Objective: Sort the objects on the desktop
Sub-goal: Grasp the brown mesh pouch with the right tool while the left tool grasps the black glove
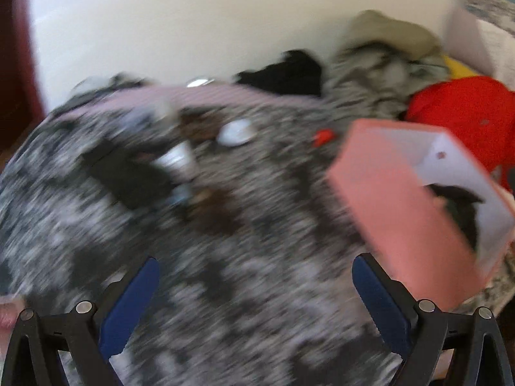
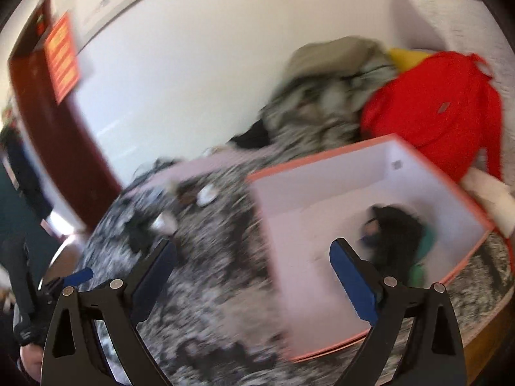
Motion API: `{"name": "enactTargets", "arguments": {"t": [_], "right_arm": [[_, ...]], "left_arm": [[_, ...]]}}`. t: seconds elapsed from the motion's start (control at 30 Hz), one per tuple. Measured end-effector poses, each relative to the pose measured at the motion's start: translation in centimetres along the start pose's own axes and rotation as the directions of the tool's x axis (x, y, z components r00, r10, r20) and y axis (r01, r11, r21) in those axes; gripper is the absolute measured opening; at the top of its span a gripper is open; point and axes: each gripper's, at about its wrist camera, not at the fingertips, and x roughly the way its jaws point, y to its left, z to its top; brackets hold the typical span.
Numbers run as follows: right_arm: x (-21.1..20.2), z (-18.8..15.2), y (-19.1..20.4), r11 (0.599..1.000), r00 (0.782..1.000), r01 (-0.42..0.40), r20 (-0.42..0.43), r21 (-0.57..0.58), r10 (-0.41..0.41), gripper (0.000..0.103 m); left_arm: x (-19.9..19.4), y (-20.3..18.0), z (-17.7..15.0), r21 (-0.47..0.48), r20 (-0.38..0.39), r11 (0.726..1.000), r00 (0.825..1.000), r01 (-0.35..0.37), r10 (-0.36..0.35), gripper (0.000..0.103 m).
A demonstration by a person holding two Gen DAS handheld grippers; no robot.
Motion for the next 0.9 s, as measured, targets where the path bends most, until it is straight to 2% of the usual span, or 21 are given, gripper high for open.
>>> {"name": "enactTargets", "arguments": {"t": [0.2,0.33,0.43,0.57,0.73,0.9], "right_arm": [[6.5,-3.6,8.5,0.992,0.988,-0.090,-0.133,-0.091,0.077,0.098],[11.5,-5.2,12.7,0.983,0.975,-0.120,-0.202,-0.138,0.090,0.098],[15.7,-6.0,15.5,0.974,0.966,-0.135,-0.244,-0.182,0.088,0.097],[20.8,-6.6,17.5,0.962,0.958,-0.123,-0.283,-0.242,0.051,0.096],[27.3,-6.6,17.4,0.966,0.939,-0.096,-0.343,-0.241,0.008,0.095],[32.2,-6.5,16.5,0.973,0.907,-0.116,-0.421,-0.201,0.021,0.095]], "left_arm": [[0.2,7.8,-2.0,-0.106,-0.048,0.986,0.991,-0.131,0.127,0.099],[2.0,11.0,-1.5,-0.154,-0.080,0.975,0.985,-0.162,0.151,0.099],[4.7,12.5,-0.2,-0.188,-0.108,0.970,0.985,-0.154,0.135,0.099],[9.4,13.2,2.3,-0.239,-0.138,0.965,0.987,-0.108,0.077,0.099],[15.3,13.2,4.8,-0.297,-0.176,0.952,0.984,-0.069,0.016,0.099],[19.9,13.6,5.6,-0.317,-0.220,0.943,0.975,-0.097,0.026,0.099]]}}
